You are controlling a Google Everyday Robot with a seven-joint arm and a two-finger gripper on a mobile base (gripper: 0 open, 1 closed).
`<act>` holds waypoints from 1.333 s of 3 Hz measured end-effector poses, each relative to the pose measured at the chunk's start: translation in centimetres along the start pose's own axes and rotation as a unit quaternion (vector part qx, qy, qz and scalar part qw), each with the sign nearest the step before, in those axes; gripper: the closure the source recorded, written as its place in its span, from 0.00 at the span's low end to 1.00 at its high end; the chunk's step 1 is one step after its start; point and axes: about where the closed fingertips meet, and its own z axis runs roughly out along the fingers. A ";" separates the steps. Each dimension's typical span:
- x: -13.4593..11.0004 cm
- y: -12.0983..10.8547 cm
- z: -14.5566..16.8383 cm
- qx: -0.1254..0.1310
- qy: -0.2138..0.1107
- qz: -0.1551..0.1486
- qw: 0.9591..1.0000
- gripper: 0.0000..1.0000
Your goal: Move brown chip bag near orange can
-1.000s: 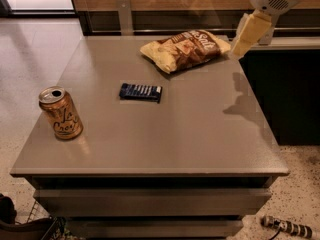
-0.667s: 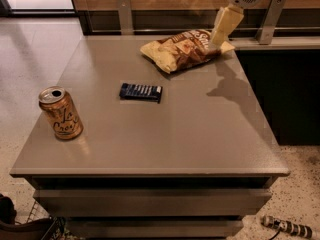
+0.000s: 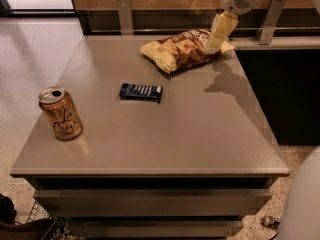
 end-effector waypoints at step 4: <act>-2.5 0.7 18.7 -0.135 -0.033 -0.020 0.990 0.02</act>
Offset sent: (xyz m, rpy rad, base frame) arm 0.1138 0.0276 -0.1188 -0.0027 0.3117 0.1378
